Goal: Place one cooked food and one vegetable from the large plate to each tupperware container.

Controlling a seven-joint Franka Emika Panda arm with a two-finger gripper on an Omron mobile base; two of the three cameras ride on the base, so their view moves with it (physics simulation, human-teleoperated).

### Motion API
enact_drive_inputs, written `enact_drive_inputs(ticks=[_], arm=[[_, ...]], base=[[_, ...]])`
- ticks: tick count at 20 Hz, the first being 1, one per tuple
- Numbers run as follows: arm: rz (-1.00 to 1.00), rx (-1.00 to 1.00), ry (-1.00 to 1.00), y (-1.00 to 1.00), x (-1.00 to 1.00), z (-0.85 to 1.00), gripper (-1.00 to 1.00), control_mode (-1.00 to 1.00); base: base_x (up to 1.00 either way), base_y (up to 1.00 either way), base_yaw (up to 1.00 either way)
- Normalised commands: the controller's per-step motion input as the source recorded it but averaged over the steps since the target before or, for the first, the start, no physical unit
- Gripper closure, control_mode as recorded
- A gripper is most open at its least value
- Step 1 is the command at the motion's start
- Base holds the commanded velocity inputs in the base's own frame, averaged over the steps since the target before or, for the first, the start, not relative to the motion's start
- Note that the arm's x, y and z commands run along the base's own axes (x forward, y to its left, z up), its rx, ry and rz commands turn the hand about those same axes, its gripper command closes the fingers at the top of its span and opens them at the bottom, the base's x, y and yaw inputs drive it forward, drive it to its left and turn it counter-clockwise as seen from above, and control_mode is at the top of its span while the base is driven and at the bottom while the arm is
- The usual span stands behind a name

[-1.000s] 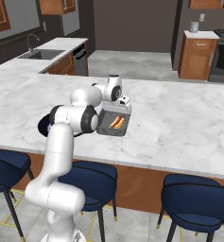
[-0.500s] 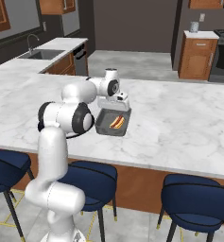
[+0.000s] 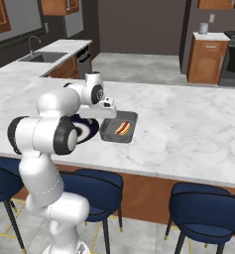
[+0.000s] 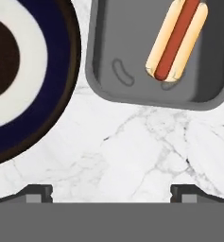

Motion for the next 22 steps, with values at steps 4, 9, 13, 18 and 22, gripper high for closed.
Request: enact_drive_inputs(ticks=[4, 9, 13, 18, 22], arm=[[0.24, -0.01, 0.0, 0.84, -0.57, 0.43, -1.0, -1.0], [0.12, 0.0, 0.0, 0.78, -0.38, 0.5, -1.0, -1.0], [-0.2, 0.0, 0.06, 0.58, -0.03, -0.05, -1.0, -1.0], [-0.48, 0.01, 0.0, 0.43, -0.15, -0.4, -1.0, -1.0], [-0.64, 0.11, -0.05, 0.22, -0.24, -0.24, -1.0, -1.0]], base=[[0.0, 0.0, 0.0], [0.0, 0.0, 0.0], [0.0, 0.0, 0.0], [0.0, 0.0, 0.0], [0.0, 0.0, 0.0]])
